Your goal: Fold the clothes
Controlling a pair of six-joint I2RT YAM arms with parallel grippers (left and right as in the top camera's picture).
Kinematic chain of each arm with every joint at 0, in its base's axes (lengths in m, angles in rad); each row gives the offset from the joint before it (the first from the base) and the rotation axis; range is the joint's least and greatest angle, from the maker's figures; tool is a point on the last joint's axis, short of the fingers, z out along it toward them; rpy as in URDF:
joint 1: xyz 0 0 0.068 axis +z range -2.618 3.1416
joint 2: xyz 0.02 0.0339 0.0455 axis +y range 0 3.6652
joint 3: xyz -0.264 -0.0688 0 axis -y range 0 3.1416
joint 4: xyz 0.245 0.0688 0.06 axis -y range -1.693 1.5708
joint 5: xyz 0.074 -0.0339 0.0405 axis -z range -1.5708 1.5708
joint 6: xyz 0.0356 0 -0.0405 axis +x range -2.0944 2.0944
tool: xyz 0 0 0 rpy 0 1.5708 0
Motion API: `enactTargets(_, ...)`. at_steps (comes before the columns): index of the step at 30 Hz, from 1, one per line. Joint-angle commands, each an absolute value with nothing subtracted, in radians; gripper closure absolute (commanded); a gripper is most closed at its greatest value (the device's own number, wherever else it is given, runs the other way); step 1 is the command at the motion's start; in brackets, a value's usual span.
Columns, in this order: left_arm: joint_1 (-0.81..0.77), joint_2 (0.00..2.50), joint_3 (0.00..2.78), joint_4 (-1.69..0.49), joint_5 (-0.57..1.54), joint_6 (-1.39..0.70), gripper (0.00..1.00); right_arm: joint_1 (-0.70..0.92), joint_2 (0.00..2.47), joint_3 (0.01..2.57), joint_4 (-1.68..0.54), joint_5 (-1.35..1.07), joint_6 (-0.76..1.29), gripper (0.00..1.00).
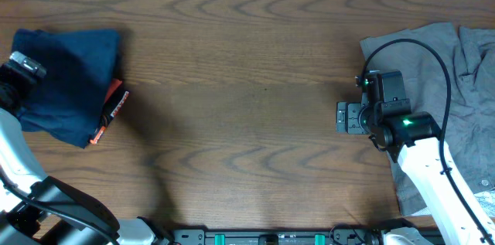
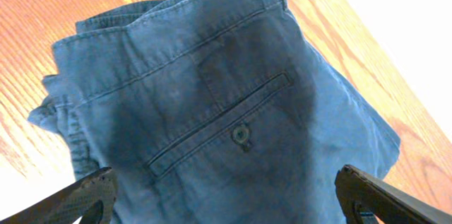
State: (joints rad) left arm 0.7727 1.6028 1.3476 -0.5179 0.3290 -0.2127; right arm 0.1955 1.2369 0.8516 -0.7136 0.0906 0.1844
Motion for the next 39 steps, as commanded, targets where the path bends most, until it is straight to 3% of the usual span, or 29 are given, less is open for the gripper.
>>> enactTargets(1,0.779,1.607,1.357,-0.514,0.321,-0.249,0.01,0.188,1.230,0.855,-0.707,0.104,0.178,0.07)
enactTargets(11,0.709,1.607,1.357,-0.501,0.558,-0.281,0.01,0.188,1.231,0.855,-0.679,0.080,0.179,0.06)
enactTargets(21,0.282,1.668,1.355,-0.581,0.467,-0.219,0.02,0.188,1.311,0.855,-0.593,-0.057,0.258,0.01)
enactTargets(29,-0.063,1.846,1.352,-0.862,0.308,-0.218,0.02,0.188,1.434,0.855,-0.619,-0.216,0.302,0.01)
enactTargets(39,-0.190,1.871,1.352,-1.293,0.238,-0.214,0.02,0.188,1.434,0.855,-0.851,-0.319,0.378,0.01)
